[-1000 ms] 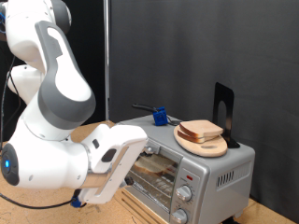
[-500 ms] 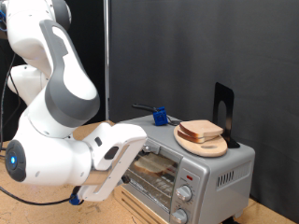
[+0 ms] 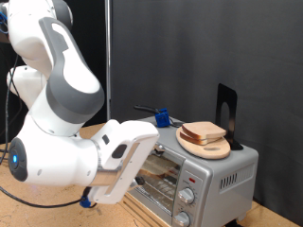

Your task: Make a piece of toast with the oven

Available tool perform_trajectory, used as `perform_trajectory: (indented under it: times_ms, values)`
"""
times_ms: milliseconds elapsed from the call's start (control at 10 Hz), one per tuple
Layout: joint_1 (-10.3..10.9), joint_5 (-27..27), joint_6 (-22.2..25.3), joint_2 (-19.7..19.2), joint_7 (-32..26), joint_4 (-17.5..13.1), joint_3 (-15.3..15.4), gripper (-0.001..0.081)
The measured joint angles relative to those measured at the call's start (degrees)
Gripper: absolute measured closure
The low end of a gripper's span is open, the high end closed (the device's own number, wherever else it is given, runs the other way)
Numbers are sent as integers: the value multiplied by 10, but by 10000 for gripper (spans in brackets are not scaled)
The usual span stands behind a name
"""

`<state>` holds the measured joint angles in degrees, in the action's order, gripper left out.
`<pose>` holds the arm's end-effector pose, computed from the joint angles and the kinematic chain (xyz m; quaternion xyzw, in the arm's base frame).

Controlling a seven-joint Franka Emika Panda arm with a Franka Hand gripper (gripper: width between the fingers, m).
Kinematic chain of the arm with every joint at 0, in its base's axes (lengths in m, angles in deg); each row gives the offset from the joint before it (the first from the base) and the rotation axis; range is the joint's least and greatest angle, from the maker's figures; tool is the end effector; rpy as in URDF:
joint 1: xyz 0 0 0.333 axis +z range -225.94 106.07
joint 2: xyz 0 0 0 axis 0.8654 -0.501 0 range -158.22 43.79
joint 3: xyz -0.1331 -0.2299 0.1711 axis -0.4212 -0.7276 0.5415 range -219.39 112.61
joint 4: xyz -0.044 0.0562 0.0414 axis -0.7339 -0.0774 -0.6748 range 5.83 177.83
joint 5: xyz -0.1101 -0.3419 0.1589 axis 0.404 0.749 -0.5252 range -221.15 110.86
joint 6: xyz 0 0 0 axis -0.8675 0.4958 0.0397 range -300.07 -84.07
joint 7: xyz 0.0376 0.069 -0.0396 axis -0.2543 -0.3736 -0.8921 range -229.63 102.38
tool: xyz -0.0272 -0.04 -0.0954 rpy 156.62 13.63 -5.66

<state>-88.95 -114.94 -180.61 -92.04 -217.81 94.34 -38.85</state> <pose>0.6502 -0.1045 0.3020 -0.4424 -0.6858 -0.5039 0.2829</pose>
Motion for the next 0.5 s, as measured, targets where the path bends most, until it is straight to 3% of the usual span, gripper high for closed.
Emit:
perform_trajectory:
  times_ms: [300,500]
  values:
    - [0,21,-2,-63,-2,-110,6,124]
    - [0,48,23,-114,-2,-186,8,124]
